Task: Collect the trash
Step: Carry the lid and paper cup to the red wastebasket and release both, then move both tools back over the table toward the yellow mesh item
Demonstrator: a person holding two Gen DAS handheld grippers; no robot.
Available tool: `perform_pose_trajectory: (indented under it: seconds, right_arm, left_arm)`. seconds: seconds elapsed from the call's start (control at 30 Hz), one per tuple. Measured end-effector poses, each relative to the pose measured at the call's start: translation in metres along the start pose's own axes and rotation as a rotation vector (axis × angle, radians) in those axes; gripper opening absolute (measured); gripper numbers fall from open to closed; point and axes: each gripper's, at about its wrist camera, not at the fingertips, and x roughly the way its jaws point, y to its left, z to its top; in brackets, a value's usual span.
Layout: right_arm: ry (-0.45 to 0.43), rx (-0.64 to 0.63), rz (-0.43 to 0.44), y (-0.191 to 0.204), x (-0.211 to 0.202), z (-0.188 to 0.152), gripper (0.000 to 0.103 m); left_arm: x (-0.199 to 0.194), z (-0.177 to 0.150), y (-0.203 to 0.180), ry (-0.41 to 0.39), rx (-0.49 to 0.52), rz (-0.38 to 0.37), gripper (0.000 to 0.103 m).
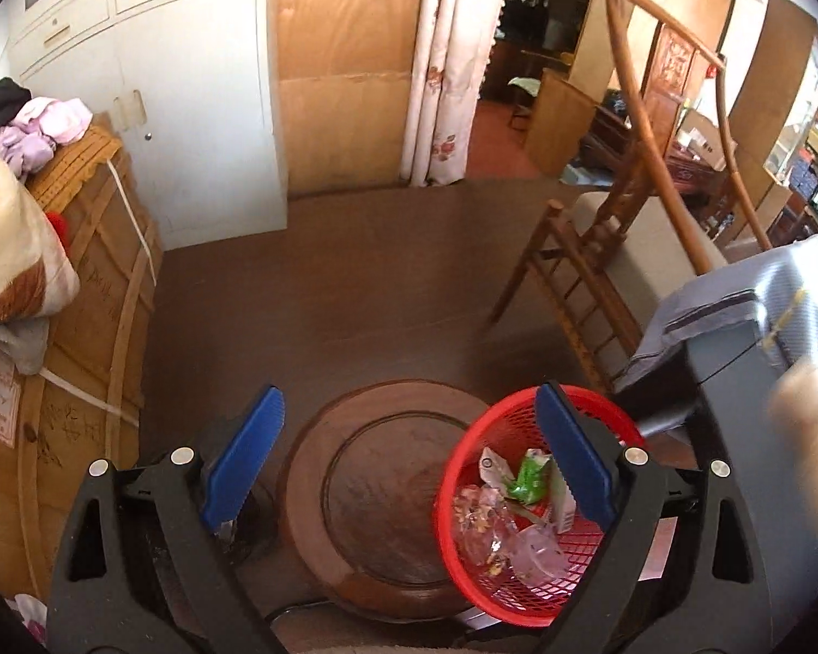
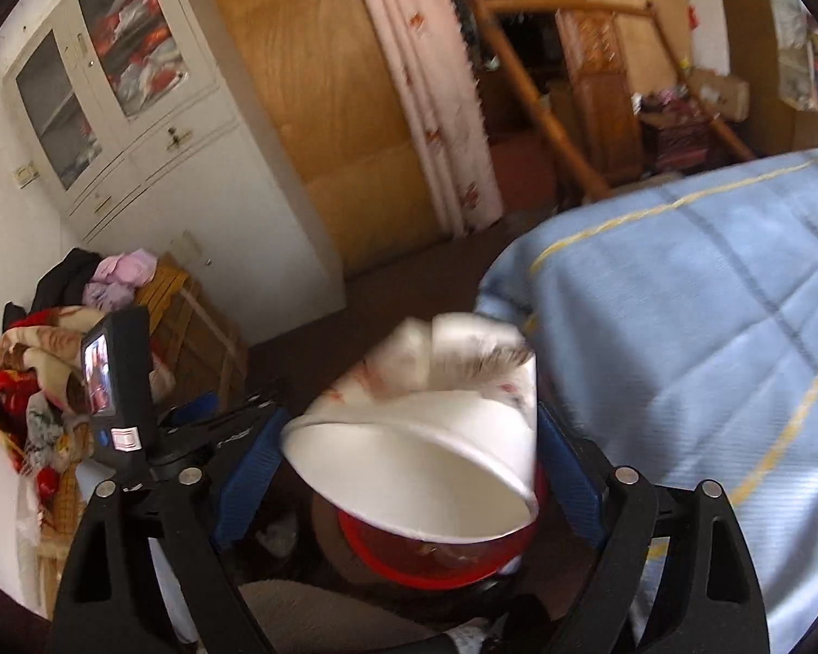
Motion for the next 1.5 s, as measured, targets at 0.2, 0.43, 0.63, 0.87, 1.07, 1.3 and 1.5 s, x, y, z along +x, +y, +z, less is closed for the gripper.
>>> perform_pose_trajectory:
  seconds: [0.2,0.43,0.63,0.87,1.07,1.3,1.5]
  right_arm:
    - [-0.012,0.036,-0.014,-0.008,0.0,0.001,0.094]
    - [-0.056,0.088,-0.02,-0.03,-0.022,-0.008,0.094]
    - [-0.126,0.102,-0.042,-0.035,-0.058,-0.018,0.094]
    - [-0.241,0.123,-0.083,-0.032,-0.115,-0.042,0.094]
    - [-0.365,0.136,-0.139,-0.025,-0.176,-0.075,0.095]
    - [-0.529,0.189,-0.298,-0.032,-0.263,-0.143,0.097]
    - [-0.642,0.289,-0.539,-0.066,-0.338,-0.211,0.097]
  left_arm:
    - [0.007,0.0,-0.001,0.017,-0.005,-0.001,0.09]
    - [-0.002,-0.004,-0.01,0.006,0.017,-0.032,0.09]
    - [-0.028,-0.009,-0.03,-0.047,0.078,-0.073,0.09]
    - [-0.075,-0.016,-0.052,-0.134,0.145,-0.165,0.09]
    - [-0.126,-0.032,-0.076,-0.229,0.24,-0.248,0.092]
    - [-0.188,-0.072,-0.115,-0.315,0.395,-0.413,0.096]
    - [-0.227,-0.111,-0.169,-0.333,0.578,-0.538,0.096]
